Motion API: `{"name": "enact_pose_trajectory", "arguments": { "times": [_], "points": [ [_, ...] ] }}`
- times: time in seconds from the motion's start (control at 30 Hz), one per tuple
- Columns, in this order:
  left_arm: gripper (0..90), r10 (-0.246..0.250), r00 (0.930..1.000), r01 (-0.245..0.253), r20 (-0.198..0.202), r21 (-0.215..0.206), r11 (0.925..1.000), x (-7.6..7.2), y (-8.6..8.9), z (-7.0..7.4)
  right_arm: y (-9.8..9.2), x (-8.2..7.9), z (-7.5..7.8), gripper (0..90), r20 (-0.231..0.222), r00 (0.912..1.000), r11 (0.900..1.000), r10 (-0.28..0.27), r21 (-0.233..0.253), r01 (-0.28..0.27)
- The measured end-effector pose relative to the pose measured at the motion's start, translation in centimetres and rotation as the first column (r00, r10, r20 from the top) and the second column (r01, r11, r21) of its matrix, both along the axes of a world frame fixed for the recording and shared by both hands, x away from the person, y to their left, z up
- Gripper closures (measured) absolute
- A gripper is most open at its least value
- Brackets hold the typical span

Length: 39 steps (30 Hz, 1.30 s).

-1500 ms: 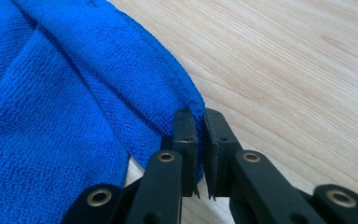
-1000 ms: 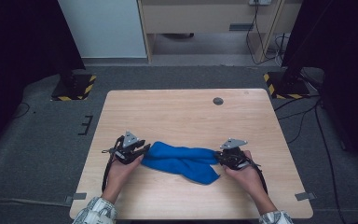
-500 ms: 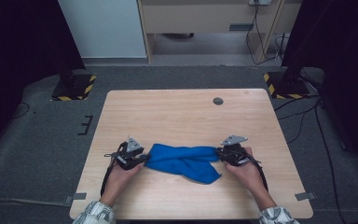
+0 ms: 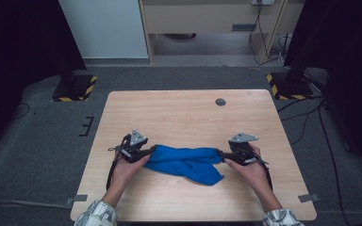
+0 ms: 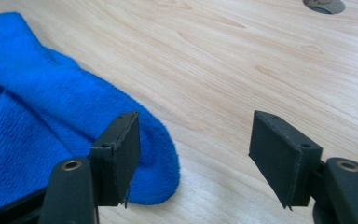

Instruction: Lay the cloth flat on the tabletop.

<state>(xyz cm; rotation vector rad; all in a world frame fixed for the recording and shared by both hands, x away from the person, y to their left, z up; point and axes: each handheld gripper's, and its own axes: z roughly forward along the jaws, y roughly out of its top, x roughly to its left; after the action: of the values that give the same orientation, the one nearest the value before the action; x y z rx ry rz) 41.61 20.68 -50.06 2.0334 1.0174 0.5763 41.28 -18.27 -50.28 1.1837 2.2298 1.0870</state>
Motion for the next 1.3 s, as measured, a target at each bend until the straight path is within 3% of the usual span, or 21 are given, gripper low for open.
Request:
{"name": "enact_pose_trajectory", "arguments": {
  "times": [0.03, 0.27, 0.47, 0.5, 0.6, 0.77, 0.8, 0.9, 0.93, 1.1, 1.17, 1.2, 1.3],
  "points": [
    [48.2, 0.0, 1.0, 0.0, 0.0, 0.0, 1.0, 0.0, 0.0, 0.0, -0.1, 0.1, 0.0, 33.8, 0.002, 1.0, 1.0, -0.004, -0.002, 0.004],
    [46.8, -0.004, 0.9999, 0.004, -0.01, 0.001, 1.0, 0.2, -0.1, -0.9, -0.5, -0.1, -0.2, 57.7, -0.024, 0.9997, 1.0, 0.01, 0.002, -0.01],
    [44.9, 0.0, 0.9994, 0.0, -0.035, 0.007, 1.0, 0.2, 0.0, -1.7, 0.3, -0.2, -0.7, 57.9, -0.048, 0.9975, 0.998, 0.052, 0.02, -0.051],
    [42.7, 0.0, 0.9986, 0.001, -0.052, 0.003, 1.0, 0.4, -0.1, -2.0, 0.7, -0.1, -1.1, 65.6, -0.057, 0.9961, 0.998, 0.067, -0.002, -0.068],
    [42.3, 0.001, 0.9979, 0.0, -0.064, 0.01, 1.0, 0.6, -0.2, -2.4, 0.8, -0.1, -1.3, 86.3, -0.064, 0.9934, 0.995, 0.095, -0.004, -0.095],
    [43.1, 0.003, 0.998, -0.003, -0.064, 0.011, 0.9999, 0.7, -0.3, -2.6, 0.4, -0.2, -0.5, 88.3, -0.035, 0.9954, 0.996, 0.089, 0.01, -0.088],
    [43.8, 0.0, 0.9978, 0.001, -0.066, 0.013, 0.9999, 0.7, -0.4, -2.7, 0.1, -0.2, 0.0, 88.4, -0.012, 0.9981, 0.998, 0.06, 0.009, -0.06],
    [43.9, -0.007, 0.9974, 0.008, -0.072, 0.02, 0.9998, 0.7, -0.6, -2.9, -0.3, -0.1, 0.1, 88.4, -0.002, 0.9995, 0.999, 0.033, -0.006, -0.033],
    [43.8, -0.011, 0.9972, 0.013, -0.074, 0.023, 0.9997, 0.7, -0.8, -2.9, -0.6, 0.1, 0.0, 88.3, -0.005, 0.9999, 1.0, 0.013, -0.005, -0.013],
    [46.7, -0.03, 0.9965, 0.032, -0.079, 0.028, 0.9991, 0.6, -1.1, -3.1, -0.8, 0.1, -0.2, 87.9, -0.014, 0.9997, 1.0, 0.019, -0.006, -0.02],
    [49.8, -0.043, 0.9948, 0.044, -0.092, 0.01, 0.999, 0.6, -1.1, -3.2, -0.7, 0.1, -0.2, 87.6, -0.016, 0.9997, 1.0, 0.019, -0.001, -0.019],
    [55.2, -0.047, 0.9926, 0.043, -0.112, -0.031, 0.9986, 0.7, -1.0, -3.4, -0.7, 0.1, -0.2, 87.3, -0.016, 0.9997, 1.0, 0.02, -0.001, -0.02],
    [55.9, -0.053, 0.9918, 0.049, -0.116, -0.037, 0.9981, 0.6, -1.0, -3.4, -0.8, 0.2, -0.3, 87.1, -0.018, 0.9997, 1.0, 0.013, -0.008, -0.013]
  ]
}}
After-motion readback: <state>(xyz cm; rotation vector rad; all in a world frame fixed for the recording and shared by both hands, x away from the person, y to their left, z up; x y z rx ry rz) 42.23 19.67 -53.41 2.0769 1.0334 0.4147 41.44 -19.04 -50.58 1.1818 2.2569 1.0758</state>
